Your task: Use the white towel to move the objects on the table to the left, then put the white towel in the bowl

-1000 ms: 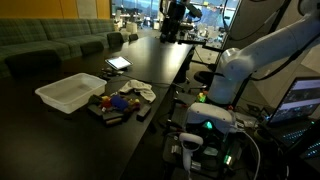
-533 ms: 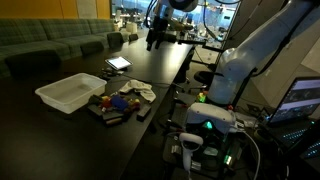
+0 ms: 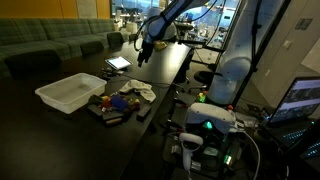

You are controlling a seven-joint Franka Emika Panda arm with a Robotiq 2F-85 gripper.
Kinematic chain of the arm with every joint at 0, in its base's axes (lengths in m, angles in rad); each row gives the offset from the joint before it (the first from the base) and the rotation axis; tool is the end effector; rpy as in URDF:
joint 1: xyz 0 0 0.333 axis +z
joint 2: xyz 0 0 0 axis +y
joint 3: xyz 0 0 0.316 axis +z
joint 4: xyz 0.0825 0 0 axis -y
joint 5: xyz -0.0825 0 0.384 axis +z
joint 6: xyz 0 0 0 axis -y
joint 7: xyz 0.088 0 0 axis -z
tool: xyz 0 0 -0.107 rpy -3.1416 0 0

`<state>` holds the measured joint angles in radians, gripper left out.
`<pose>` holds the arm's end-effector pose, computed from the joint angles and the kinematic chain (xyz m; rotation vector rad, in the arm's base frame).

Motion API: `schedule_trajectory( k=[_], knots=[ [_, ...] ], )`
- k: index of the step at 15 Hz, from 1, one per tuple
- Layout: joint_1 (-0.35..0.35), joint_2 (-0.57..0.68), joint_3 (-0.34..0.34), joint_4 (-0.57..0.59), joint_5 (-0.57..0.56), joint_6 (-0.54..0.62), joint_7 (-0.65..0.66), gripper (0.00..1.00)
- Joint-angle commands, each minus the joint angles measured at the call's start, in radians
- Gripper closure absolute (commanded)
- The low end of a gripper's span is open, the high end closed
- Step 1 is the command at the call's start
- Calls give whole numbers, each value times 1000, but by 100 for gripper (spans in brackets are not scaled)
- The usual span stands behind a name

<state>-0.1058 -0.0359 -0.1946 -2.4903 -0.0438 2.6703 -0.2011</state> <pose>0.4659 -0.1428 0.3212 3.0542 -0.0963 0.3134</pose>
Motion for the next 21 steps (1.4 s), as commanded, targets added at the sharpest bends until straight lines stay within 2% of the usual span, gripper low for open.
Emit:
schedule_trajectory(
  k=[1,4,8,13,17,21],
  knots=[
    [-39,262,10,137,104,145,-163,0],
    [-142,449,96,246,187,206,-255,0],
    [-241,661,161,399,139,252,-221,0],
    [-290,858,163,574,92,279,-178,0],
    [-306,951,159,674,70,258,-158,0],
    [-313,1005,154,727,59,240,-139,0]
  ],
)
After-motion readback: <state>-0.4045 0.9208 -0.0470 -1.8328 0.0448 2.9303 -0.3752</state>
